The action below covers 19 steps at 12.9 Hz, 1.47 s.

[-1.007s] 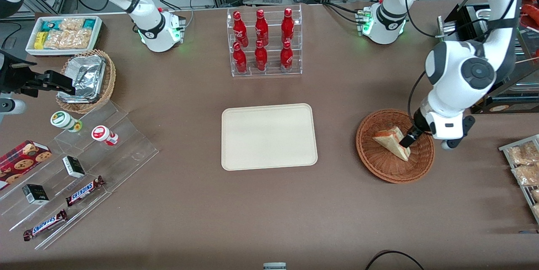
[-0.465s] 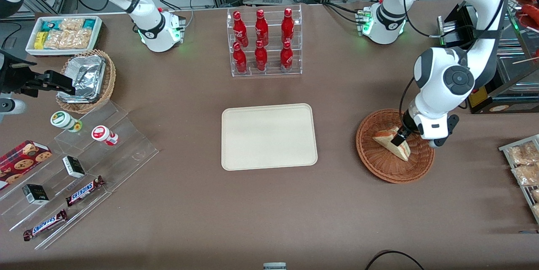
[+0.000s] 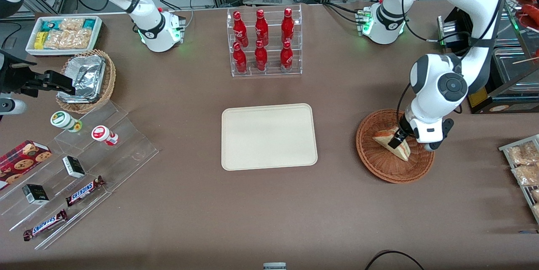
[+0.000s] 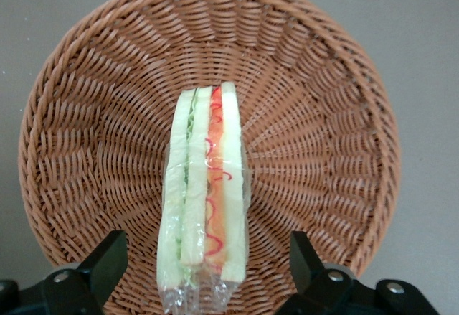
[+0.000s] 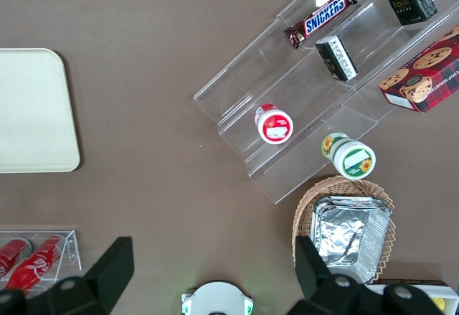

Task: Place sandwich from basket to tray
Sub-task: 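Close the left gripper on the wrapped sandwich and lift it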

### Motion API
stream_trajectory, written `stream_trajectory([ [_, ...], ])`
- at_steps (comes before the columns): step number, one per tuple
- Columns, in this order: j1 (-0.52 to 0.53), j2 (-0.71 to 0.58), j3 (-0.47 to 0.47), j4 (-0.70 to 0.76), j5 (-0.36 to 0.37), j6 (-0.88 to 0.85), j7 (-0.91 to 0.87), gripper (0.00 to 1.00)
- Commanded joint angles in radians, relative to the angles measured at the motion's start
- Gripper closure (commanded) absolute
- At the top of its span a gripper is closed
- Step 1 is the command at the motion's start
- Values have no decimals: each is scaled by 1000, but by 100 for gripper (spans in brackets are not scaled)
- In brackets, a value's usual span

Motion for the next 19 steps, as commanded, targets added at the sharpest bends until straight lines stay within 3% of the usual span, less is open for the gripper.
stream_trajectory([
  [1,-11,13,6,-37,8,75,-24,0],
  [3,-16,32,6,-51,8,111,-24,0],
  [4,-16,36,6,-49,8,114,-24,6],
  [5,-16,38,6,-49,8,114,-26,43],
  [6,-16,37,6,-49,8,113,-29,89],
  [7,-16,40,6,-46,10,113,-26,100],
  [10,-16,15,8,-33,26,78,-15,100],
  [12,-16,-19,8,39,68,-52,-12,100],
  [16,-63,-2,-2,365,66,-427,10,100],
  [19,-161,41,-2,559,54,-516,-4,100],
])
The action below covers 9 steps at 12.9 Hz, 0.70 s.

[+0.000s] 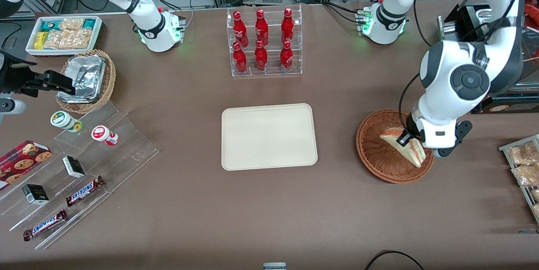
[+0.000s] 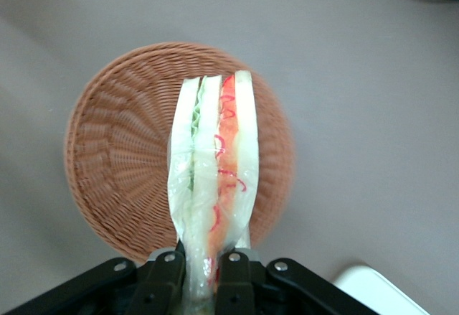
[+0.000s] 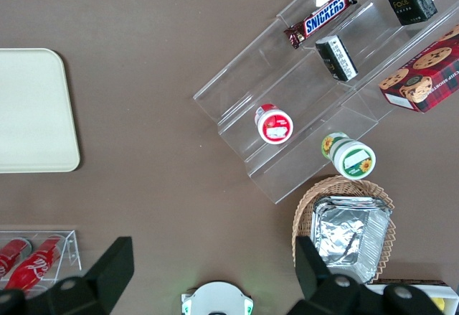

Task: Place sandwich from basket to tray
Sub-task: 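Carry the held sandwich with the left gripper over the cream tray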

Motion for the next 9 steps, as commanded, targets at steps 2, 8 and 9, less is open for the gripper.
stream_trajectory([
  [2,-142,87,5,175,-22,-48,1,100],
  [8,-373,320,5,394,-18,-48,7,100],
  [9,-405,351,5,410,-18,-42,16,100],
])
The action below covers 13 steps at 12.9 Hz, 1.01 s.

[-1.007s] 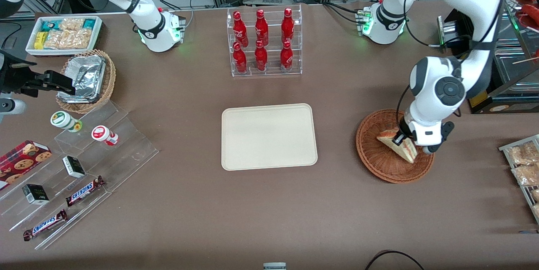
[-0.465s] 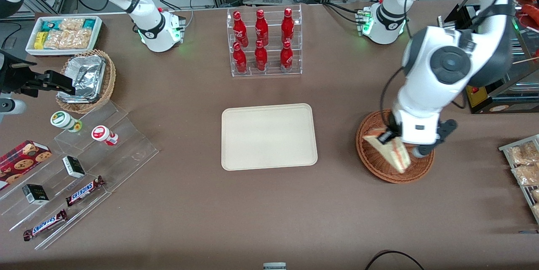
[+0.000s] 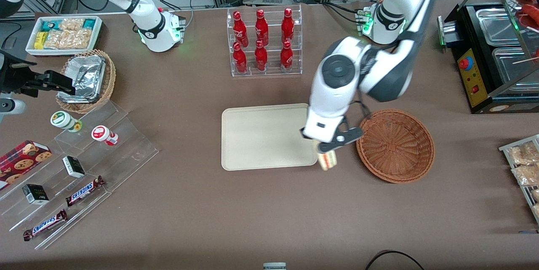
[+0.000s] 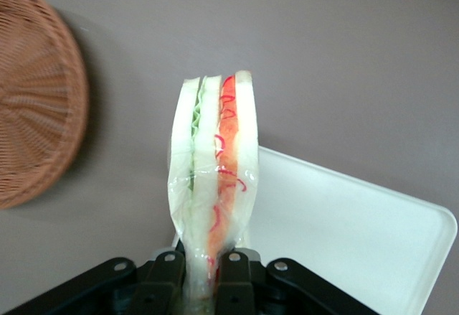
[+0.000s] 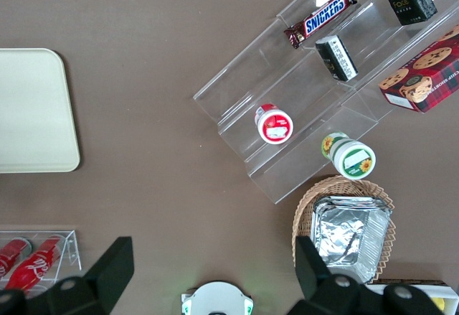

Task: Place sandwich from basket to tray
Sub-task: 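Carry the held sandwich with the left gripper over the cream tray, then lower the sandwich onto the tray and open the left gripper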

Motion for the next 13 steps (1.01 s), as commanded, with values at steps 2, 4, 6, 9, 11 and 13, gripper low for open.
stream_trajectory([
  [2,-102,135,14,140,-4,-1,69,100],
  [4,-139,173,14,147,-6,43,100,100],
  [6,-159,206,-4,142,-12,53,183,100],
  [9,-182,270,-13,145,-11,102,190,100],
  [11,-185,301,-30,147,-7,157,175,100],
  [13,-185,312,-41,144,-7,169,175,100],
])
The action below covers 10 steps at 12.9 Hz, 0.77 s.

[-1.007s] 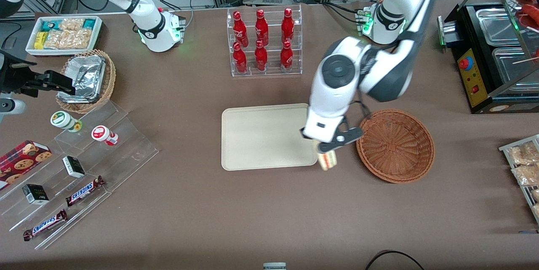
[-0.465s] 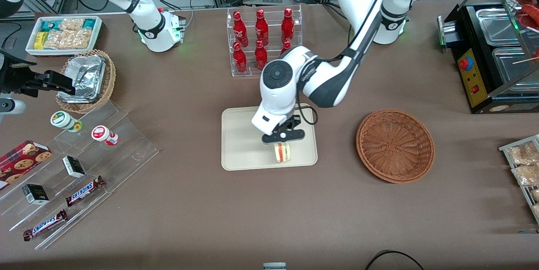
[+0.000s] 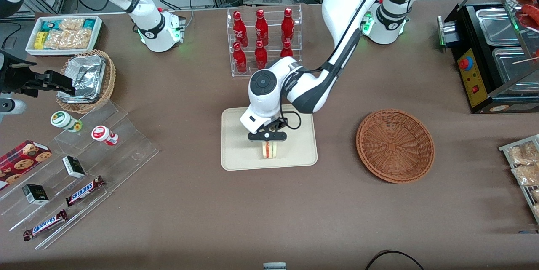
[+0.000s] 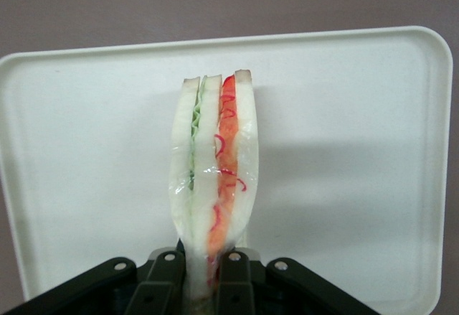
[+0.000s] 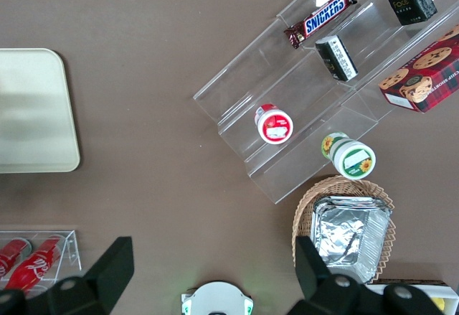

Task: Place sandwich from basket to tray
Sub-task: 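Lower the sandwich onto the tray and open the left gripper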

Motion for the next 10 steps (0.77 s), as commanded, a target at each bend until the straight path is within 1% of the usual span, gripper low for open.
stream_trajectory([
  [1,-8,25,0,33,-6,-3,7,100],
  [5,-38,45,-5,31,-8,-3,-48,100],
  [6,-39,53,-5,31,-8,-3,-50,93],
  [7,-39,56,-3,31,-8,-3,-50,57],
  [8,-41,55,-3,31,-3,-3,-47,10],
  [9,-39,50,-3,33,-2,-5,-47,0],
  [10,-39,42,-3,35,-2,-9,-48,0],
])
